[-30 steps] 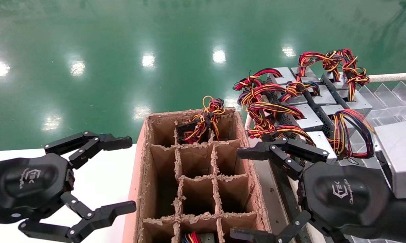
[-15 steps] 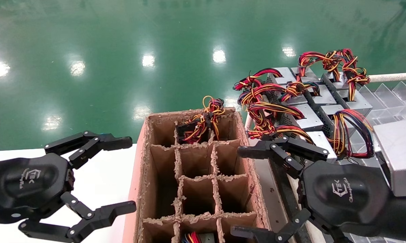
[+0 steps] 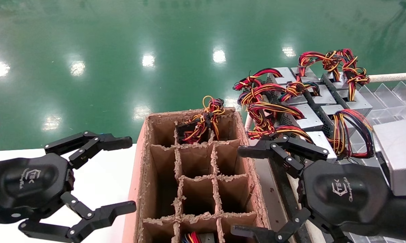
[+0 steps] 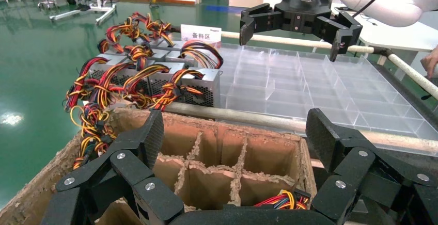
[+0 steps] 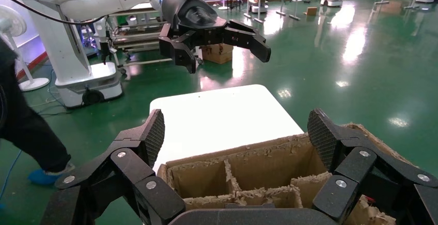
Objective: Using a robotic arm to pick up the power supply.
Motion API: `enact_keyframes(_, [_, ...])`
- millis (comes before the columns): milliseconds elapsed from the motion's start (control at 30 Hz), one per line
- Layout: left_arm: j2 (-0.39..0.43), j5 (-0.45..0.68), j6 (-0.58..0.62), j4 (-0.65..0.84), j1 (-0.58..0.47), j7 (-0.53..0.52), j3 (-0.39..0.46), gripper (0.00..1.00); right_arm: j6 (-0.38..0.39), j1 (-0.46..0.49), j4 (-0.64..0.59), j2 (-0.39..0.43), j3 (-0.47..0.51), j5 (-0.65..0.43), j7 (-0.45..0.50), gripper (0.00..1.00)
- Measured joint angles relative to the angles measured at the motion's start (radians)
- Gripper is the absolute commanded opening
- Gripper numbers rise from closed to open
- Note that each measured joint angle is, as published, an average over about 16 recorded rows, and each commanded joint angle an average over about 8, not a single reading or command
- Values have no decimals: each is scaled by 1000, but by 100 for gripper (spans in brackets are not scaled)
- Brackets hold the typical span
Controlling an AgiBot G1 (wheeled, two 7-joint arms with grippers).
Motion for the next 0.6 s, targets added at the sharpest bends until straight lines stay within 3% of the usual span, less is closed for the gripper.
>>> enact_keyframes(600, [0, 0, 0, 0, 0, 0, 0, 100, 0, 1, -1, 0, 0, -1, -1, 100])
